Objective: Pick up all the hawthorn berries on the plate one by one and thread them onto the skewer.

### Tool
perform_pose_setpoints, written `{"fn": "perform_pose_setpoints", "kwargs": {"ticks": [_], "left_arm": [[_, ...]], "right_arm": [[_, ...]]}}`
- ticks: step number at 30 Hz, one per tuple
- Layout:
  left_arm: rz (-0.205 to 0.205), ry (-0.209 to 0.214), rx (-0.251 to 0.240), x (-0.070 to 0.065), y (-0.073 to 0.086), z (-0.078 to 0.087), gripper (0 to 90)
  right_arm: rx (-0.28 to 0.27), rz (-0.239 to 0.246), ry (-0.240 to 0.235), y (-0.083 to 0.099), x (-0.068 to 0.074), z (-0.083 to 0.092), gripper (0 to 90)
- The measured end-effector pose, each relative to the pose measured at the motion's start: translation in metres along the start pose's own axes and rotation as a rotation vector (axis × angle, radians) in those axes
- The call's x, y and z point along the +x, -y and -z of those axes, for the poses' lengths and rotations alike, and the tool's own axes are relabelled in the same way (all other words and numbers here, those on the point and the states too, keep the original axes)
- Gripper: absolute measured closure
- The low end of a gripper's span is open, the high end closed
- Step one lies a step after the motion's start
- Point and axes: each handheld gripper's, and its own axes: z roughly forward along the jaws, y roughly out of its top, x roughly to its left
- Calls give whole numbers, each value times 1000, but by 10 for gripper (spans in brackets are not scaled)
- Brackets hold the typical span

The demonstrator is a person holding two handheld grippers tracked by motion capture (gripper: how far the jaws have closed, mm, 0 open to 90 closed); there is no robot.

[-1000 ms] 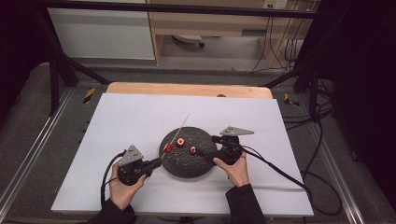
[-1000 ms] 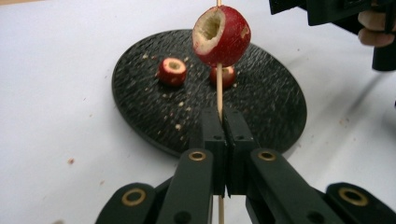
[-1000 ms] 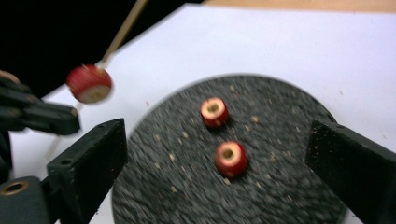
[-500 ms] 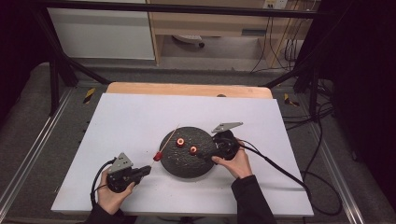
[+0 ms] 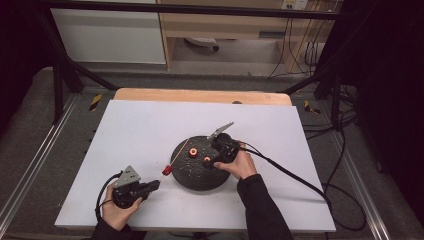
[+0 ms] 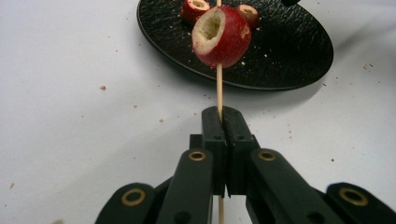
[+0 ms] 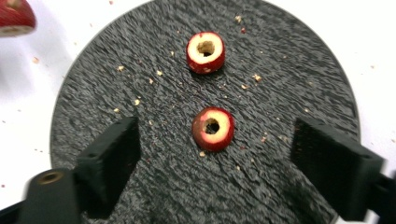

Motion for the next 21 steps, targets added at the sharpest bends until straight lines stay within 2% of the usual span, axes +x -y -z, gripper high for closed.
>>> {"fn": "perform_pose_setpoints", "kwargs": {"ticks": [1, 4, 8, 10, 21], "left_arm": [[1, 0, 1, 0, 0, 0, 888], [2, 2, 2, 1, 0, 0, 888], [3, 4, 5, 1, 0, 0, 888], [2, 6, 7, 1, 0, 0, 887], [8, 11, 7, 1, 0, -1, 888]], "right_arm": [[0, 0, 0, 0, 0, 0, 216], [46, 15, -16, -9, -1, -9, 286], [85, 22, -5, -13, -2, -15, 334], [112, 22, -13, -15, -4, -20, 393], [158, -3, -49, -16, -12, -29, 514]]}}
